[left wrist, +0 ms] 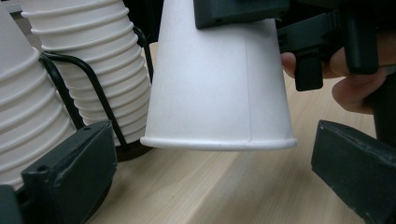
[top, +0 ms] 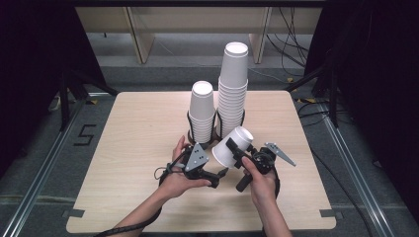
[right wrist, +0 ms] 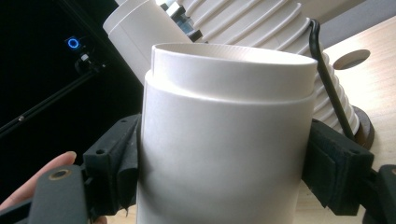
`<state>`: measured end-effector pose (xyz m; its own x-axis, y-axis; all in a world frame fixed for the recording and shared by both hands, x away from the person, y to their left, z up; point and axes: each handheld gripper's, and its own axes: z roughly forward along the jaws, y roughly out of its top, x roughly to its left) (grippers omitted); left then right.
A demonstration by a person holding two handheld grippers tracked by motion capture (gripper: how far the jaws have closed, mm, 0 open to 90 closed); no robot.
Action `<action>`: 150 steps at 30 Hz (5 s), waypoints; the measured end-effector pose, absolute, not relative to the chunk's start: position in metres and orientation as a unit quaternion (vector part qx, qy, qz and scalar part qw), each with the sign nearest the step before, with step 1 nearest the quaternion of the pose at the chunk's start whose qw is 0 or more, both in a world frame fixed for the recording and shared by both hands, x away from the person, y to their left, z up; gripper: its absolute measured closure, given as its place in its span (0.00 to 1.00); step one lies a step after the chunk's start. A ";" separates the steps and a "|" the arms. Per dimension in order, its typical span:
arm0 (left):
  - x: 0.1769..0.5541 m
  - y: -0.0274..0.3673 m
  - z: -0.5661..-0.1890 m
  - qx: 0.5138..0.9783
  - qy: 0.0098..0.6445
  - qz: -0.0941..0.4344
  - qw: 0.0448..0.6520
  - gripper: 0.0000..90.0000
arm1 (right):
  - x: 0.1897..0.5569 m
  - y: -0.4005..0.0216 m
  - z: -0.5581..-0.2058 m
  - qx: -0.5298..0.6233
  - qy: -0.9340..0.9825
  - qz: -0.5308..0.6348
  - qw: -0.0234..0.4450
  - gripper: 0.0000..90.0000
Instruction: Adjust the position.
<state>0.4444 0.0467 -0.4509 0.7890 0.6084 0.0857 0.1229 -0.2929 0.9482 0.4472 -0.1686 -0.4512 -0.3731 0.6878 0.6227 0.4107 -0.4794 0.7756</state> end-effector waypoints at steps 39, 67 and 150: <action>0.454 0.034 -0.460 0.773 0.220 0.216 0.555 0.03 | 0.442 -0.157 -0.459 0.574 0.464 0.672 0.051 0.24; 0.457 0.047 -0.453 0.768 0.234 0.207 0.559 0.16 | 0.446 -0.149 -0.454 0.539 0.501 0.676 0.044 0.03; 0.491 0.074 -0.393 0.975 -0.006 0.094 0.203 0.16 | 0.469 -0.197 -0.449 0.112 0.908 0.366 0.172 0.20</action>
<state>0.4914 0.0744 -0.3931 0.9823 0.0268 0.1852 -0.0492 -0.9179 0.3937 0.4693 -0.1967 -0.4494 -0.9157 0.3297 -0.2297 0.0783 0.7072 0.7027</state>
